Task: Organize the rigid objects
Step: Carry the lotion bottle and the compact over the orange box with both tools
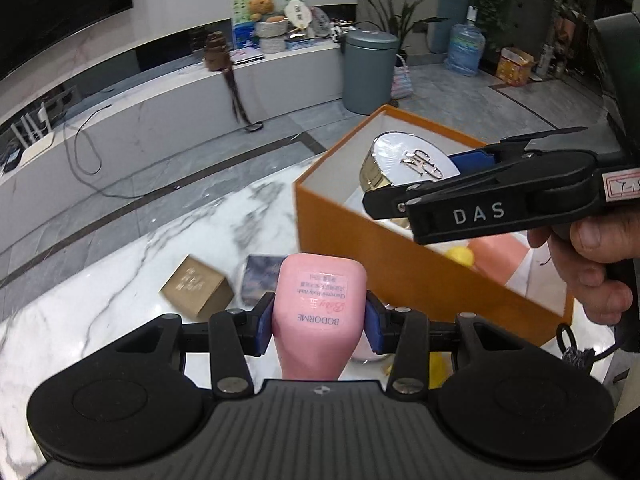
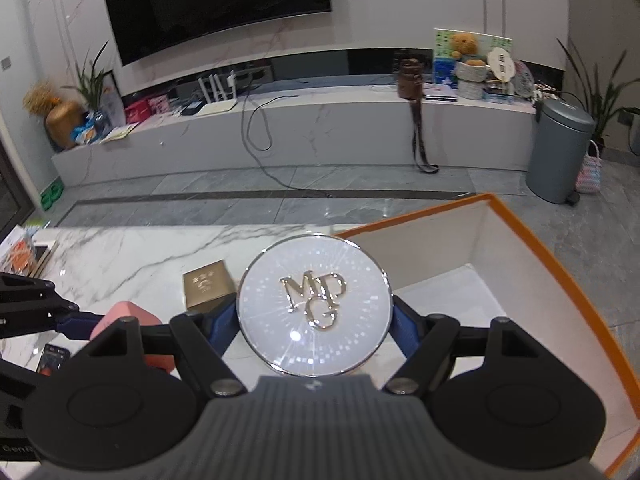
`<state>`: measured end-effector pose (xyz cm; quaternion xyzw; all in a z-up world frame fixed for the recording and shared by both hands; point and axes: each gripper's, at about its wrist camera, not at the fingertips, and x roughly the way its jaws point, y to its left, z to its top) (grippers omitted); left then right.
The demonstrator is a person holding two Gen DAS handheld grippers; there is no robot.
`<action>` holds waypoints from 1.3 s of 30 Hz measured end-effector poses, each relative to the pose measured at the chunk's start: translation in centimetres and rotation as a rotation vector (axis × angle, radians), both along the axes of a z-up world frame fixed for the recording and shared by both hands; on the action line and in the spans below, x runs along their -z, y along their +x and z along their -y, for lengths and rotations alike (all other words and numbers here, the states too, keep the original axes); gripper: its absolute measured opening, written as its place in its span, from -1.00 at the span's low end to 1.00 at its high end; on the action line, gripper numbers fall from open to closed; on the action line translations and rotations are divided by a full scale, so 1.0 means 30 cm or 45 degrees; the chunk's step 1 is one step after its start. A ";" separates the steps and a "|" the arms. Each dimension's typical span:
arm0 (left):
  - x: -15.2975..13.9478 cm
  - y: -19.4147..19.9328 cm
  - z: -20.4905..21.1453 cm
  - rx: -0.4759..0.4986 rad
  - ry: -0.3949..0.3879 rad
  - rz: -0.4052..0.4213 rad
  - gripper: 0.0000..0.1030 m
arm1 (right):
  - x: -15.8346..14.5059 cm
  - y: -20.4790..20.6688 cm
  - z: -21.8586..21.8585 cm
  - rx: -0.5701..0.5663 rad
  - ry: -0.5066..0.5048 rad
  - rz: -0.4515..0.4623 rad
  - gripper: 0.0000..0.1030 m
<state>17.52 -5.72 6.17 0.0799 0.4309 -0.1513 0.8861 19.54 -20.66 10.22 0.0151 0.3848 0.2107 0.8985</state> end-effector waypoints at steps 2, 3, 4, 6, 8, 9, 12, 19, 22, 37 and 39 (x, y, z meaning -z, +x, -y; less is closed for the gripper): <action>-0.006 0.010 0.030 0.017 -0.003 -0.004 -0.01 | -0.004 0.001 0.035 0.017 0.015 0.001 0.46; -0.008 0.018 0.048 0.027 -0.002 -0.006 -0.01 | -0.005 -0.002 0.051 0.026 0.020 0.002 0.46; -0.011 0.026 0.067 0.038 0.004 -0.004 -0.01 | -0.006 -0.001 0.070 0.036 0.024 0.003 0.46; -0.017 0.041 0.105 0.058 0.021 0.002 -0.01 | -0.006 0.005 0.103 0.062 0.034 -0.001 0.46; -0.023 0.060 0.143 0.081 0.031 0.005 -0.01 | -0.003 0.014 0.140 0.092 0.046 -0.010 0.46; -0.025 0.070 0.162 0.094 0.034 0.004 -0.01 | 0.001 0.017 0.155 0.106 0.051 -0.015 0.46; -0.032 0.097 0.217 0.129 0.055 0.009 -0.01 | 0.010 0.035 0.200 0.156 0.059 -0.037 0.46; -0.029 0.155 0.308 0.170 0.082 0.011 -0.01 | 0.041 0.073 0.279 0.268 0.018 -0.054 0.46; -0.024 0.193 0.335 0.172 0.084 -0.002 -0.02 | 0.061 0.087 0.300 0.289 0.000 -0.058 0.46; 0.073 0.426 0.395 0.136 0.114 -0.133 -0.05 | 0.172 0.197 0.401 0.430 0.016 -0.174 0.46; 0.098 0.445 0.394 0.125 0.136 -0.158 -0.05 | 0.191 0.204 0.397 0.431 -0.013 -0.186 0.45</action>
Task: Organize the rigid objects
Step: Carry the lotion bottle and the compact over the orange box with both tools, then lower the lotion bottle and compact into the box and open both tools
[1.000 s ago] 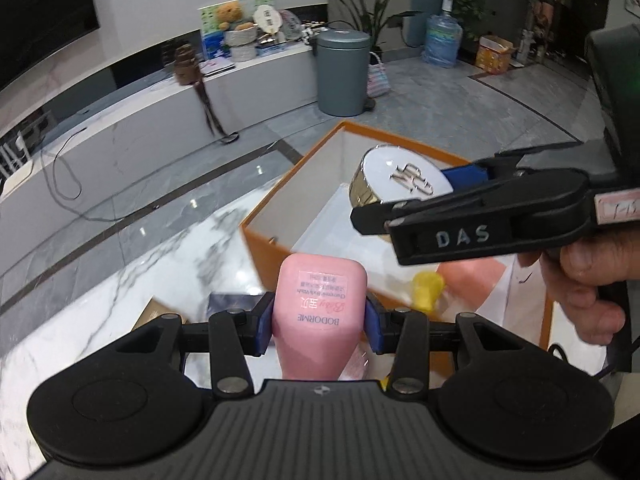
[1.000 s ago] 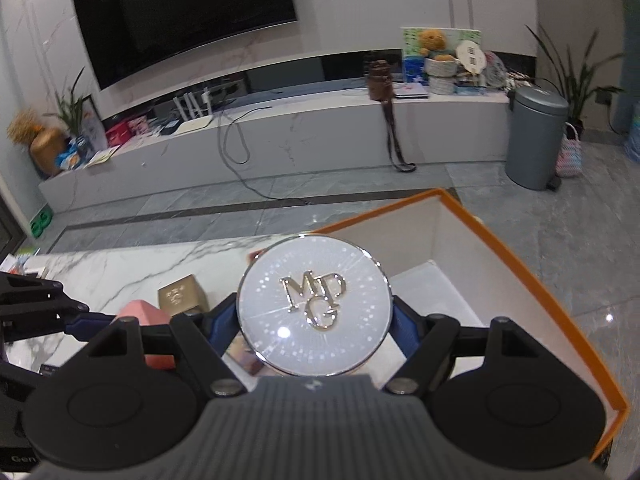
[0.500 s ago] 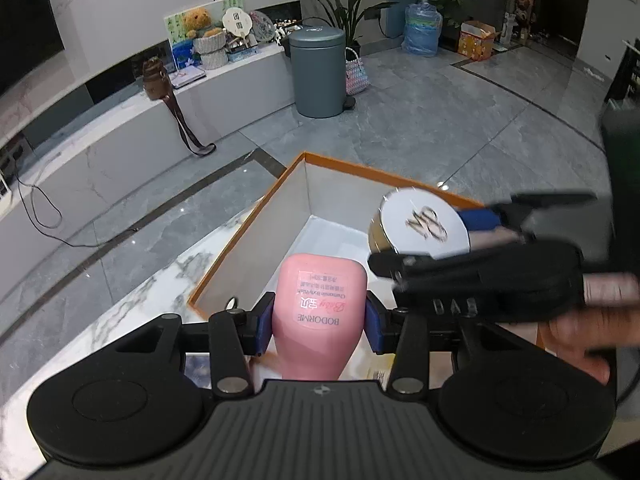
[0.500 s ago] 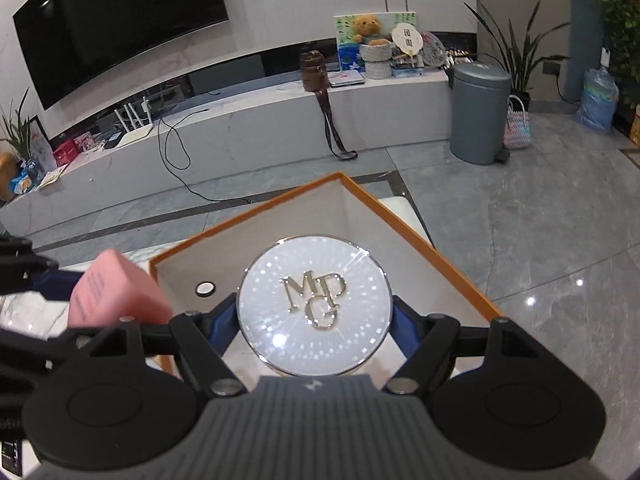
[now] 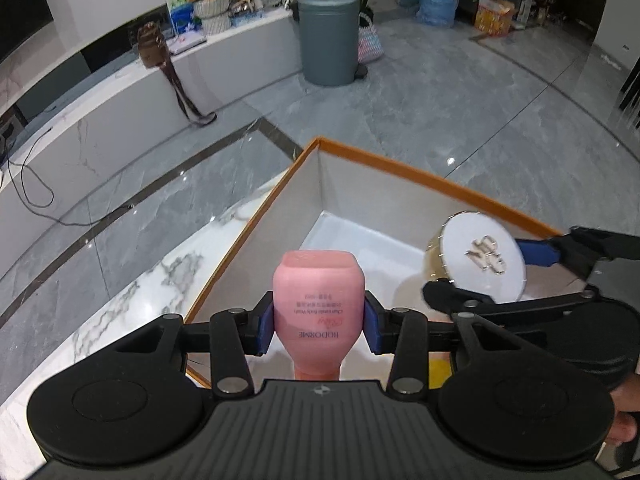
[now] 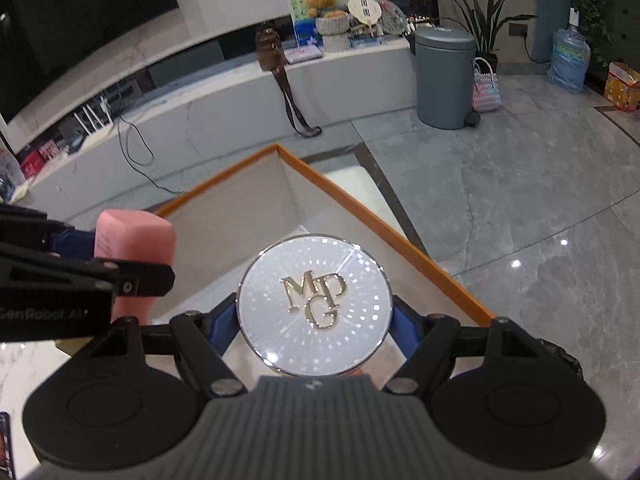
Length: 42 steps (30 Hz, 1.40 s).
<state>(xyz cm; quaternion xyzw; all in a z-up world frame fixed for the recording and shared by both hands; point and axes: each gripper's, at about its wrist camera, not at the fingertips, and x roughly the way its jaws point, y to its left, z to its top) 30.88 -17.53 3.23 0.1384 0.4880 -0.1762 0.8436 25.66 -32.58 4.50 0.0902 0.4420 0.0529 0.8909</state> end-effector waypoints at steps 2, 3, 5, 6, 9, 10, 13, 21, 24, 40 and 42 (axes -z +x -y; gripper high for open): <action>0.026 0.013 0.000 -0.004 0.040 -0.028 -0.05 | 0.012 0.007 -0.007 -0.005 -0.026 -0.008 0.46; 0.040 0.019 0.004 0.002 0.065 -0.044 -0.05 | 0.019 0.010 -0.006 -0.007 -0.028 -0.015 0.46; 0.070 0.032 0.013 0.014 0.119 -0.081 -0.05 | 0.035 0.013 -0.012 -0.026 -0.021 -0.036 0.46; 0.083 0.037 0.019 0.021 0.149 -0.094 -0.05 | 0.044 0.017 -0.016 -0.041 -0.025 -0.047 0.46; 0.121 0.053 0.027 0.029 0.220 -0.117 -0.05 | 0.072 0.026 -0.039 -0.088 -0.060 -0.075 0.45; 0.132 0.059 0.030 0.030 0.240 -0.124 -0.05 | 0.079 0.032 -0.045 -0.096 -0.065 -0.083 0.46; 0.160 0.077 0.028 0.028 0.266 -0.146 -0.05 | 0.099 0.042 -0.062 -0.105 -0.074 -0.104 0.45; 0.214 0.098 0.033 0.027 0.319 -0.172 -0.05 | 0.131 0.074 -0.137 -0.143 -0.108 -0.139 0.46; 0.213 0.097 0.029 0.027 0.325 -0.152 -0.05 | 0.145 0.091 -0.155 -0.135 -0.107 -0.156 0.46; 0.134 0.080 0.014 0.025 0.292 -0.060 0.20 | 0.150 0.111 -0.169 -0.066 -0.134 -0.188 0.62; 0.116 0.074 0.008 0.022 0.269 -0.051 0.23 | 0.141 0.109 -0.164 -0.060 -0.116 -0.176 0.62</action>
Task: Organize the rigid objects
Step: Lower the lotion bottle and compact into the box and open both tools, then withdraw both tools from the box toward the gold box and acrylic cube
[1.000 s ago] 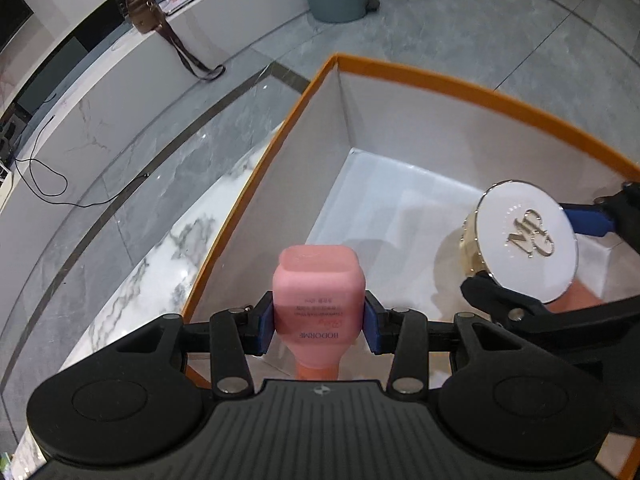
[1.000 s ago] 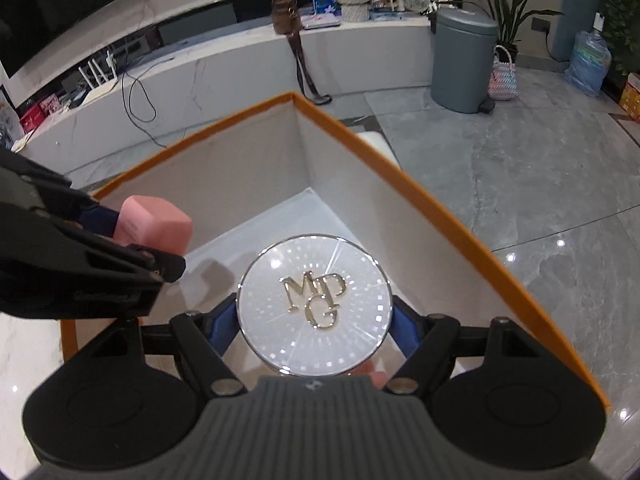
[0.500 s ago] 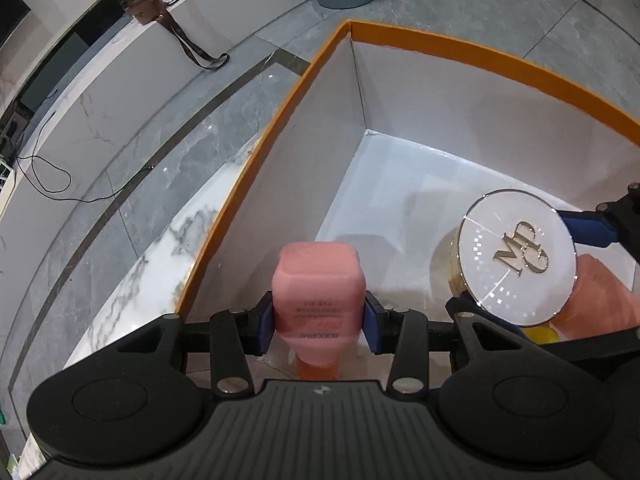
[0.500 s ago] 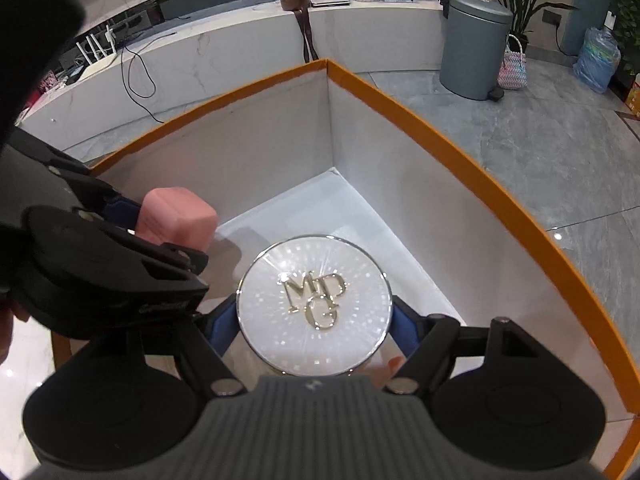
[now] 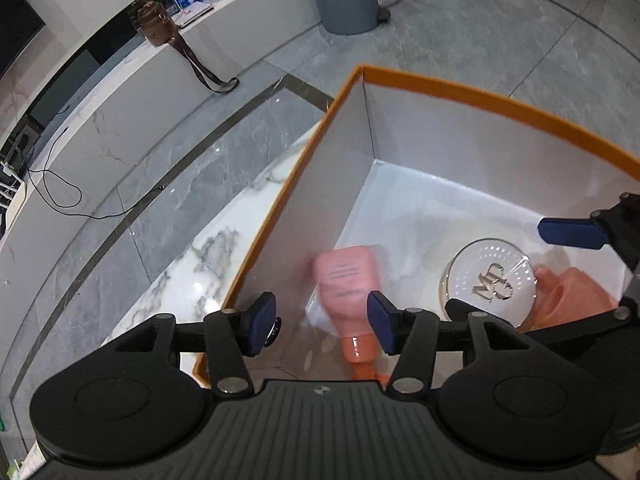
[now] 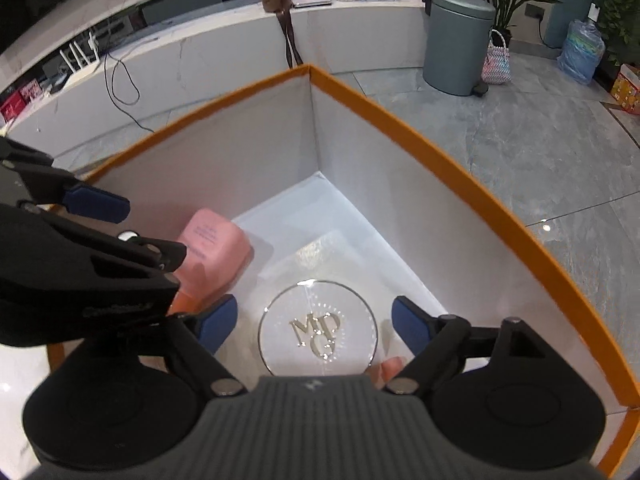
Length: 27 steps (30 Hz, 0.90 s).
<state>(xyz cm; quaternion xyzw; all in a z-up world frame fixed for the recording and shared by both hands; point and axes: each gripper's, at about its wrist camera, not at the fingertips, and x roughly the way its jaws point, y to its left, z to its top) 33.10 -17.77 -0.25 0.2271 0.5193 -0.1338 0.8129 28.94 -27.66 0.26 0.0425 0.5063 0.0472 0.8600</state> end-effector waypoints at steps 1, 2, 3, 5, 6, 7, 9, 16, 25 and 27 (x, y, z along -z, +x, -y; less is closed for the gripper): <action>-0.010 -0.003 -0.004 0.001 -0.016 0.005 0.27 | -0.004 -0.002 0.002 0.003 0.008 0.003 0.62; -0.022 -0.009 -0.007 0.005 -0.032 0.013 0.28 | -0.008 -0.003 0.003 0.006 0.011 0.006 0.62; -0.032 -0.016 -0.009 0.007 -0.045 0.024 0.30 | -0.012 -0.005 0.002 0.007 0.011 0.010 0.62; -0.056 -0.031 -0.019 0.011 -0.060 0.052 0.30 | -0.020 -0.008 0.000 0.010 0.013 0.021 0.62; -0.068 -0.040 -0.024 0.016 -0.070 0.069 0.30 | -0.025 -0.013 0.003 0.010 0.016 0.026 0.62; -0.081 -0.052 -0.031 0.024 -0.083 0.090 0.31 | -0.031 -0.016 0.001 0.012 0.019 0.032 0.62; -0.107 -0.082 -0.048 0.044 -0.110 0.136 0.34 | -0.046 -0.020 -0.001 0.016 0.022 0.045 0.62; -0.181 -0.249 -0.217 0.197 -0.309 0.406 0.47 | -0.088 -0.041 -0.011 0.026 0.034 0.081 0.63; -0.108 -0.484 -0.678 0.101 -0.534 0.445 0.47 | -0.132 -0.066 -0.032 0.032 0.020 0.125 0.63; -0.092 -0.531 -0.788 0.032 -0.599 0.435 0.47 | -0.146 -0.070 -0.032 0.044 0.020 0.146 0.63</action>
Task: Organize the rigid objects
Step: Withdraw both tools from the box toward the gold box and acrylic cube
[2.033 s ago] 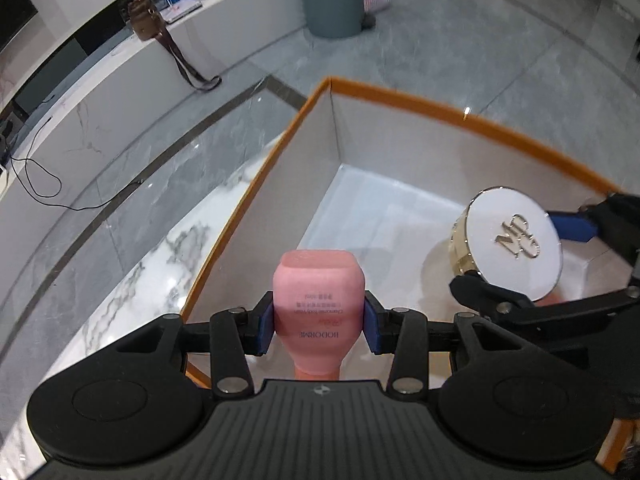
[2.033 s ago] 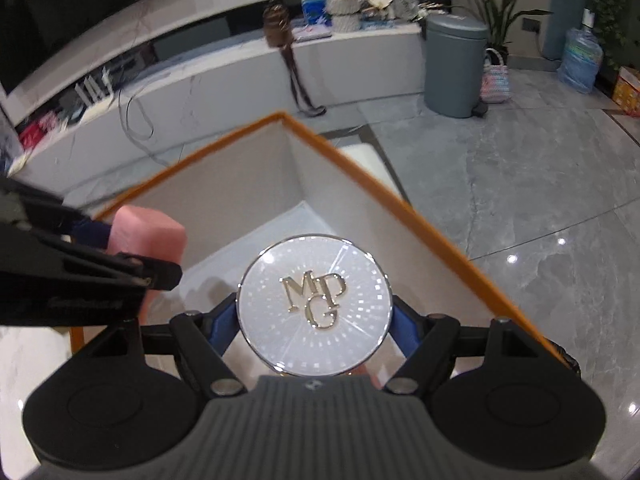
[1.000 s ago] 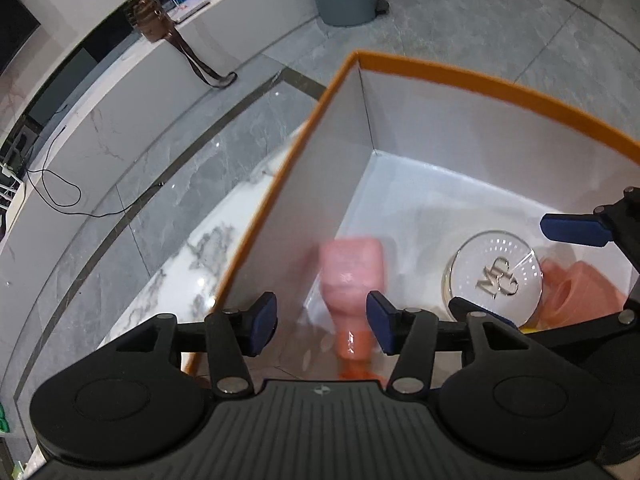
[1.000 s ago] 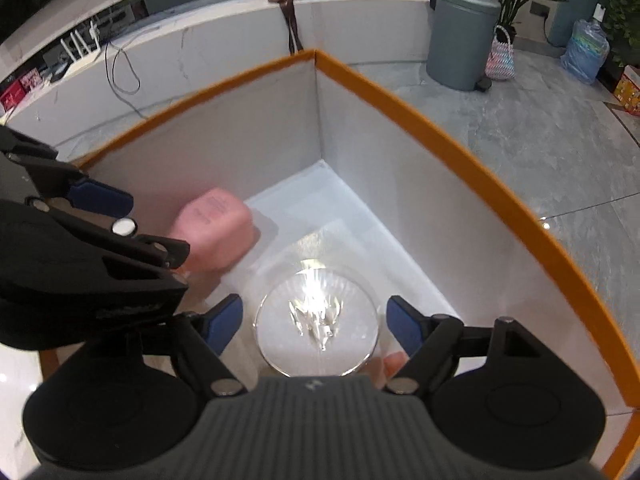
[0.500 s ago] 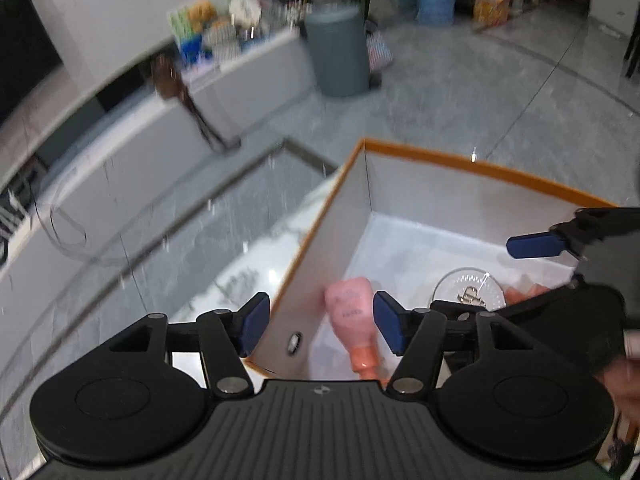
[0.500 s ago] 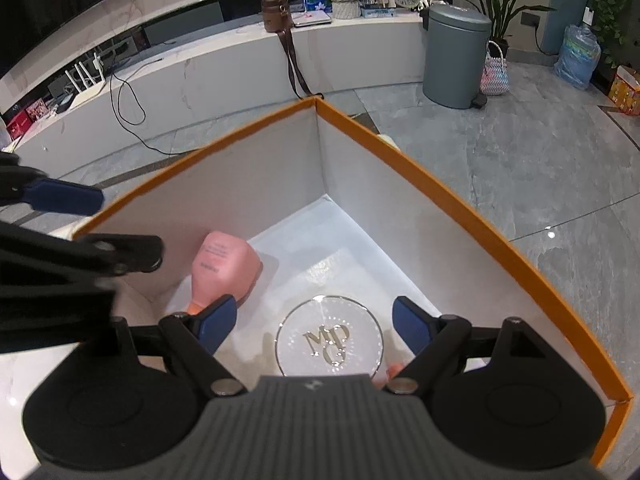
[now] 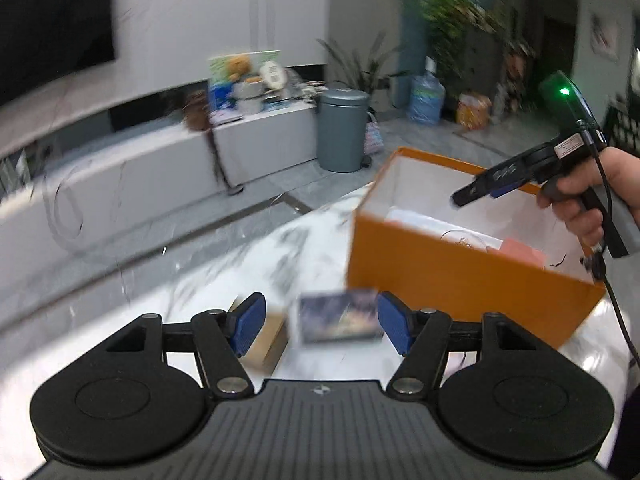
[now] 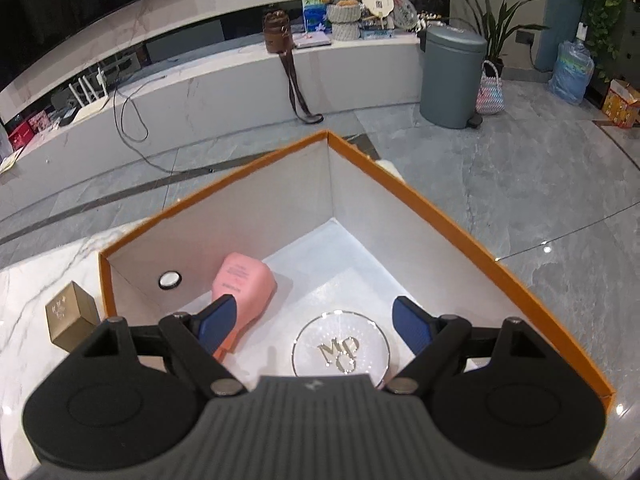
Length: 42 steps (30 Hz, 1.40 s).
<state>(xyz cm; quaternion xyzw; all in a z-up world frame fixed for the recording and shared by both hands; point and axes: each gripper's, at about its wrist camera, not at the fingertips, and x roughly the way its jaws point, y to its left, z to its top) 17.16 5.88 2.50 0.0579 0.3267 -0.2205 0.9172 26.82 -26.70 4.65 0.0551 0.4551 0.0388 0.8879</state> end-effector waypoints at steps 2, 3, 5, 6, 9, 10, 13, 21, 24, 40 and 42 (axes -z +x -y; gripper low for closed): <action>0.027 -0.044 -0.102 -0.046 -0.065 -0.021 0.47 | -0.016 -0.007 -0.005 0.008 0.010 0.017 0.63; 0.037 -0.061 -0.148 -0.063 -0.083 -0.025 0.47 | -0.025 -0.012 -0.011 0.010 0.014 0.026 0.63; 0.063 -0.093 -0.234 -0.088 -0.128 -0.033 0.47 | -0.040 -0.020 -0.027 0.010 0.010 0.045 0.63; 0.079 -0.103 -0.266 -0.099 -0.151 -0.036 0.47 | -0.050 -0.025 -0.041 0.010 0.000 0.056 0.63; 0.142 -0.131 -0.341 -0.116 -0.185 -0.063 0.47 | -0.083 -0.044 -0.079 0.015 -0.037 0.103 0.63; 0.163 -0.135 -0.356 -0.115 -0.182 -0.075 0.47 | -0.095 -0.051 -0.091 0.018 -0.046 0.121 0.63; 0.209 -0.177 -0.403 -0.108 -0.175 -0.082 0.47 | -0.133 -0.070 -0.129 0.013 -0.040 0.163 0.63; 0.278 -0.308 -0.437 -0.003 -0.145 -0.239 0.37 | -0.184 -0.107 -0.243 -0.055 -0.068 0.191 0.63; 0.208 -0.391 -0.429 0.105 -0.086 -0.152 0.38 | -0.191 -0.117 -0.276 -0.071 -0.082 0.192 0.63; -0.057 -0.242 -0.304 -0.314 -0.388 0.057 0.70 | -0.140 -0.299 -0.480 -0.413 -0.095 0.186 0.63; -0.024 -0.223 -0.274 -0.328 -0.383 0.031 0.70 | -0.118 -0.319 -0.498 -0.471 -0.099 0.185 0.63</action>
